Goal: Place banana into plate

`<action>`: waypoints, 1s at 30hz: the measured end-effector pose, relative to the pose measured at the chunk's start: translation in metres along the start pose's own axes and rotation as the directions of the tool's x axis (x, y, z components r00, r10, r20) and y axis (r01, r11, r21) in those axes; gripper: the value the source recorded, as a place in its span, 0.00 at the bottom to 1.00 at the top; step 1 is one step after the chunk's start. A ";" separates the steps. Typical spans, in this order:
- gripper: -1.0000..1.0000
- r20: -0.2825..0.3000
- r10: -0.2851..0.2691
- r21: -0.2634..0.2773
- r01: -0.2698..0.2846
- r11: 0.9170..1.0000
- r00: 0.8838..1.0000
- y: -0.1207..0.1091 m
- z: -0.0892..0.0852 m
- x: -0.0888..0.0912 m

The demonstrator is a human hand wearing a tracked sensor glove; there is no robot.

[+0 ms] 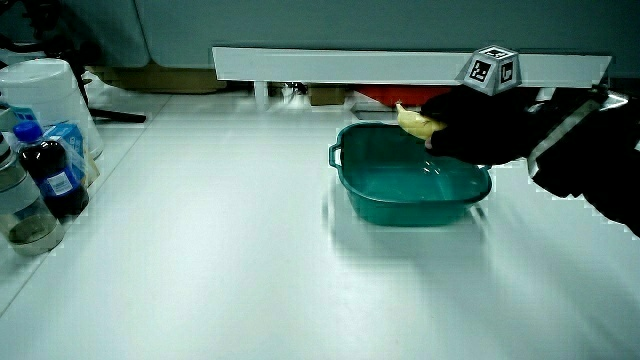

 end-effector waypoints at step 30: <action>0.50 0.004 -0.131 -0.180 0.129 0.975 0.991 0.049 -0.084 0.010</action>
